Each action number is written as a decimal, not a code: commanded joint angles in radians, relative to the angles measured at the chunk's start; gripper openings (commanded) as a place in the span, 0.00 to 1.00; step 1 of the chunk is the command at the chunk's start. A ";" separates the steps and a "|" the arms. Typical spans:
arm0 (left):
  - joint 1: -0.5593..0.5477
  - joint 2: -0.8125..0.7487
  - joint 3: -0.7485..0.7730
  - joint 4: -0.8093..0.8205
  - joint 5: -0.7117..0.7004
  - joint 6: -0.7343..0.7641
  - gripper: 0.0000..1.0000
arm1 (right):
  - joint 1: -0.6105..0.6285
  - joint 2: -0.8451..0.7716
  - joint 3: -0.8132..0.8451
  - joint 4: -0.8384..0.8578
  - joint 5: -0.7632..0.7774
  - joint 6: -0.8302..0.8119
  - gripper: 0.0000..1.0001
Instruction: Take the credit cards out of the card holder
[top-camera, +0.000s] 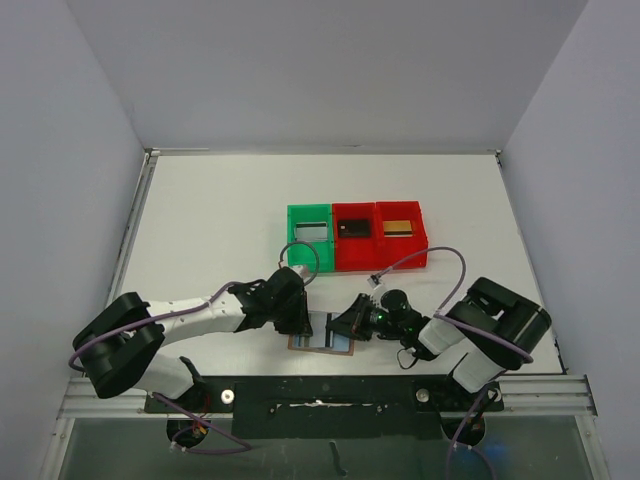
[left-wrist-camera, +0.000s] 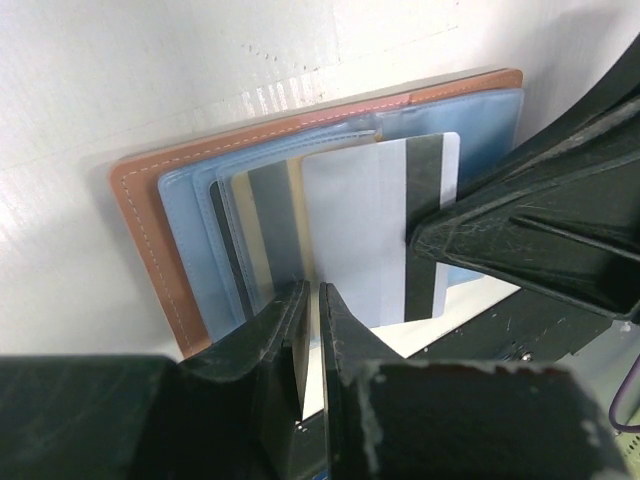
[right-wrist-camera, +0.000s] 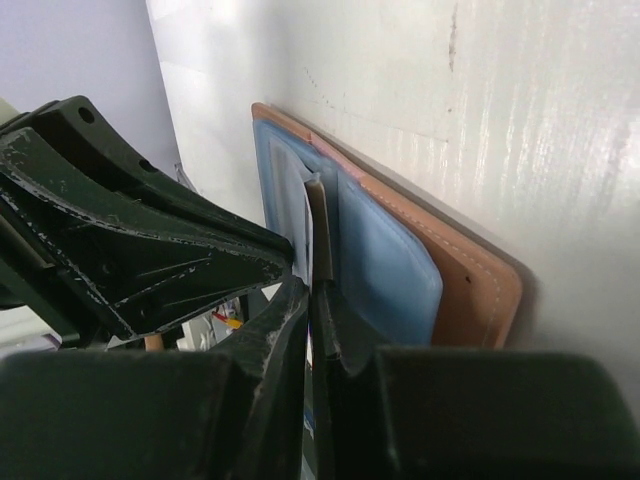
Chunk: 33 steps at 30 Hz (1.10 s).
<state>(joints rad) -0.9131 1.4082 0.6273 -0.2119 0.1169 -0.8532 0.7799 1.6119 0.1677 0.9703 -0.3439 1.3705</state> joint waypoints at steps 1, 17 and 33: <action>-0.006 -0.014 -0.008 -0.021 -0.034 0.013 0.10 | -0.012 -0.094 -0.010 -0.087 0.037 -0.039 0.00; -0.006 -0.073 0.005 -0.017 -0.066 0.011 0.16 | -0.041 -0.527 0.049 -0.645 0.176 -0.171 0.00; 0.010 -0.273 0.062 -0.120 -0.185 0.028 0.60 | -0.039 -0.657 0.009 -0.639 0.200 -0.181 0.00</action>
<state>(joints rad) -0.9142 1.1851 0.6292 -0.2790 0.0029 -0.8516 0.7456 0.9810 0.1795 0.3027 -0.1650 1.2079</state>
